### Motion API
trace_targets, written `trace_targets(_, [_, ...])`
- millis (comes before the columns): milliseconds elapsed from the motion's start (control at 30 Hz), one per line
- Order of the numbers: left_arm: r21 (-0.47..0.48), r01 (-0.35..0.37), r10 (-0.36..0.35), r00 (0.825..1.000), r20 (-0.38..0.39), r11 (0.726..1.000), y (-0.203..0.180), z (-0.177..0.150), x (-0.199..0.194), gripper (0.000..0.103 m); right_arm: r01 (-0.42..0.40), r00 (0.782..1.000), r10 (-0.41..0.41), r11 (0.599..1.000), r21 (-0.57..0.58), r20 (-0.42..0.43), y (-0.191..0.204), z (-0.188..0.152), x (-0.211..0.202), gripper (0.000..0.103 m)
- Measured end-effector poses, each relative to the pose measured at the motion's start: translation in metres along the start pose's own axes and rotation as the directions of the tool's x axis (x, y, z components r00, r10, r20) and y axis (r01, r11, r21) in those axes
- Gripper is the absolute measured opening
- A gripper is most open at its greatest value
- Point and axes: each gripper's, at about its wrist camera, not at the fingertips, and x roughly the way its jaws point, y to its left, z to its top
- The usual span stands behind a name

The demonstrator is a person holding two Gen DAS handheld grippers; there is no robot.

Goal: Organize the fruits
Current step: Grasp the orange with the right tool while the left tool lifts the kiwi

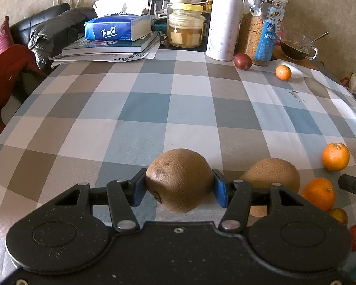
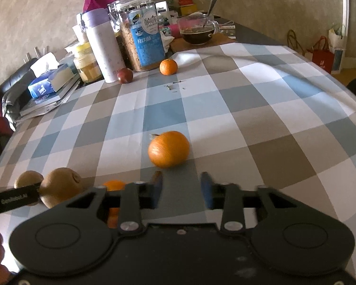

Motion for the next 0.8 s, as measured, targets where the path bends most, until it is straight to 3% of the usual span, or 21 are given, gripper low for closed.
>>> trace_targets(100, [0.0,0.0,0.0,1.0,0.0,1.0,0.0,0.0,0.0,0.062,-0.037,0.999,0.037,0.999,0.018,0.007,-0.002,0.003,-0.003,0.023])
trace_targets(233, [-0.004,0.003,-0.003,1.0,0.0,1.0,0.001,0.0,0.0,0.062,-0.06,0.997,0.059,0.998,0.021,0.039,0.001,0.01,-0.006,0.039])
trace_targets(600, [-0.029,0.02,-0.02,1.0,0.001,0.999,0.004,0.001,0.0,0.062,0.031,0.997,-0.03,1.0,-0.004,0.069,0.009,0.018,0.007,0.044])
trace_targets(800, [-0.045,0.025,-0.024,1.0,0.004,0.999,0.005,0.001,0.0,0.062,0.043,0.998,-0.042,0.999,-0.011,0.039,0.008,0.015,0.017,0.046])
